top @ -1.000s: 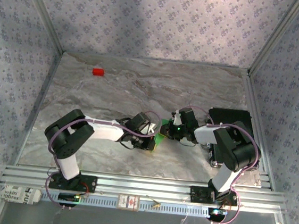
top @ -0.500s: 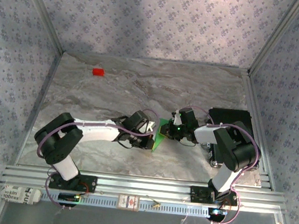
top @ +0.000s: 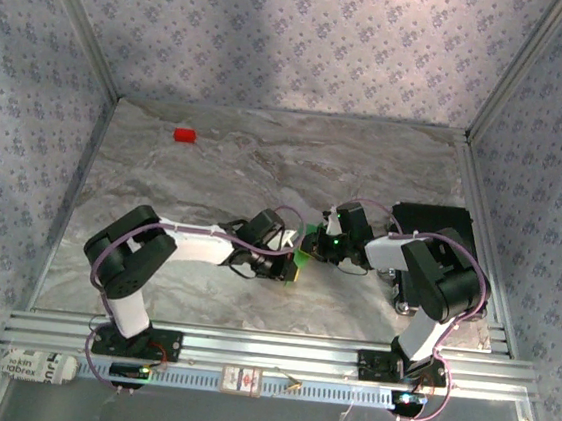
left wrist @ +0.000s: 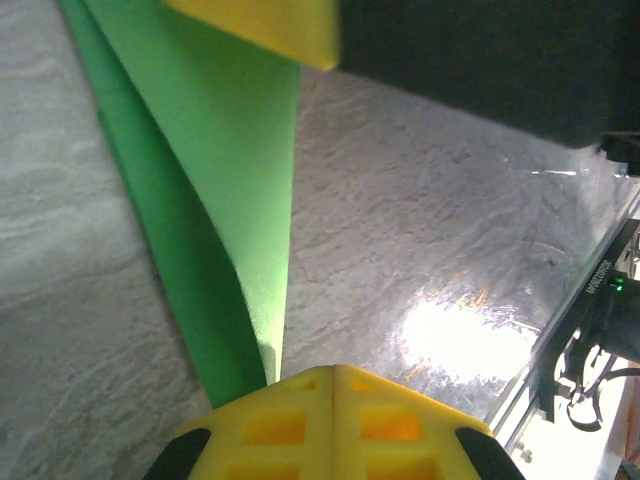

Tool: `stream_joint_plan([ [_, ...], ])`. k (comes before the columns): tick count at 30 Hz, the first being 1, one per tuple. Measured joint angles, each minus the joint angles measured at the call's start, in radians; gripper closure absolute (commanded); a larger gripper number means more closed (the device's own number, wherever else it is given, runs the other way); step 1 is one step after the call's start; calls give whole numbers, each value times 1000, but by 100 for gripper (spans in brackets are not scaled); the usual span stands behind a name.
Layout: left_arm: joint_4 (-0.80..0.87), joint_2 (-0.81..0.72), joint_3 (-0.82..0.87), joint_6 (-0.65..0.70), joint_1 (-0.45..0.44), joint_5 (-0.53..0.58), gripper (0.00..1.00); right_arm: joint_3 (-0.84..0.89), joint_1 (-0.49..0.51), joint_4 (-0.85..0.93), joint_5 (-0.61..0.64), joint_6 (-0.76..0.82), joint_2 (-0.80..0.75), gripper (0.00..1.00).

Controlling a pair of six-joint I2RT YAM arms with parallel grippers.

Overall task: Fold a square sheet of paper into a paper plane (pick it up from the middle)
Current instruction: Fold the wing for the fifth time at the center of the table.

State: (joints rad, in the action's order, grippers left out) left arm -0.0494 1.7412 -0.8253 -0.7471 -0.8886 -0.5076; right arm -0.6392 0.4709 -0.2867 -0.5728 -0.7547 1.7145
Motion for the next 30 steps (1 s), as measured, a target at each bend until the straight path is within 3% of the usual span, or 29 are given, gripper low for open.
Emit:
stream_joint_plan([
  [13,-51,-51,116,-5,0,27,98,1,0,0,0,0,0,89],
  [23,13,-137,145,-6,0,47,98,1,-2,0,1,0,-2,89],
  [30,-37,-173,116,-40,19,47,95,2,-2,0,1,0,-2,89],
])
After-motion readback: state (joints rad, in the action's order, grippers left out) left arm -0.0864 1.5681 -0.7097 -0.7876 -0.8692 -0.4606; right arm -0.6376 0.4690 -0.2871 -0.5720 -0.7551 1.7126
